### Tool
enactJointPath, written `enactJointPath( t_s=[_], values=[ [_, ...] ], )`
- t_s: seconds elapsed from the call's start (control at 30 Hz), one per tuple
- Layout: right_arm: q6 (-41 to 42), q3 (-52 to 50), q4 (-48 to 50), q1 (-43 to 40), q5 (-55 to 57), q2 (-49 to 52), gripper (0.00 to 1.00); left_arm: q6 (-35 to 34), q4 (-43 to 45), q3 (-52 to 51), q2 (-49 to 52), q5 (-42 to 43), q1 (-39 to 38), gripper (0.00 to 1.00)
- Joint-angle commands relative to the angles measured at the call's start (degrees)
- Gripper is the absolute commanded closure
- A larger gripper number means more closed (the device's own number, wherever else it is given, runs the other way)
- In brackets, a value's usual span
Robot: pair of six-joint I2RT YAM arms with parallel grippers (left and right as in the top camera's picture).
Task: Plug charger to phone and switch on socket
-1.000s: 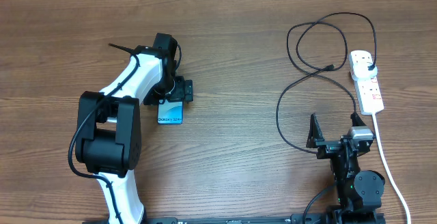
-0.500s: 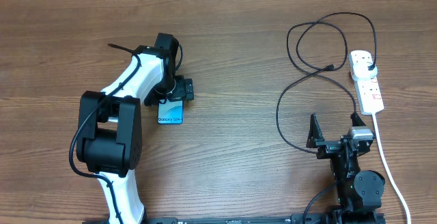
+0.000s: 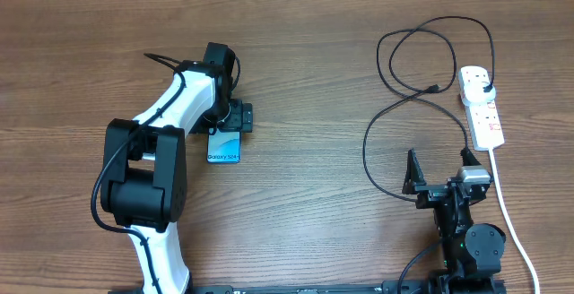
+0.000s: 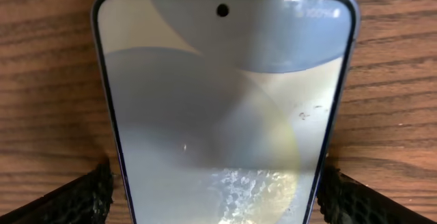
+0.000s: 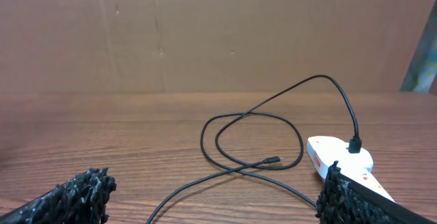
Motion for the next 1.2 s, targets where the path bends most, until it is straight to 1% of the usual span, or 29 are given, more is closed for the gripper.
enactJointPath(
  t_s=[0.0, 0.13, 0.2, 0.4, 0.5, 0.6, 0.73, 0.83, 0.93, 1.17],
  values=[
    [-0.1, -0.6, 0.3, -0.3, 0.0, -0.5, 0.0, 3.5, 0.9, -3.0, 5.4, 0.1, 0.0, 0.0],
    [-0.1, -0.6, 0.3, -0.3, 0.0, -0.5, 0.0, 3.5, 1.0, -3.0, 5.4, 5.6, 0.0, 0.0],
    [-0.1, -0.6, 0.3, -0.3, 0.0, -0.5, 0.0, 3.5, 0.9, -3.0, 5.4, 6.8, 0.0, 0.0],
    [-0.1, -0.6, 0.3, -0.3, 0.0, -0.5, 0.0, 2.8, 0.7, -3.0, 5.4, 7.3, -0.2, 0.0],
    [-0.1, -0.6, 0.3, -0.3, 0.0, -0.5, 0.0, 2.8, 0.5, -3.0, 5.4, 7.5, -0.5, 0.05],
    [-0.1, -0.6, 0.3, -0.3, 0.0, -0.5, 0.0, 2.8, 0.3, -3.0, 5.4, 7.5, -1.2, 0.09],
    [-0.1, -0.6, 0.3, -0.3, 0.0, -0.5, 0.0, 2.8, 0.3, -3.0, 5.4, 7.4, -2.3, 0.09],
    [-0.1, -0.6, 0.3, -0.3, 0.0, -0.5, 0.0, 2.8, 0.3, -3.0, 5.4, 7.4, -2.8, 0.14],
    [-0.1, -0.6, 0.3, -0.3, 0.0, -0.5, 0.0, 2.4, 0.3, -3.0, 5.4, 7.5, -2.7, 0.21],
    [-0.1, -0.6, 0.3, -0.3, 0.0, -0.5, 0.0, 2.4, 0.2, -3.0, 5.4, 8.3, -2.7, 0.33]
  ],
)
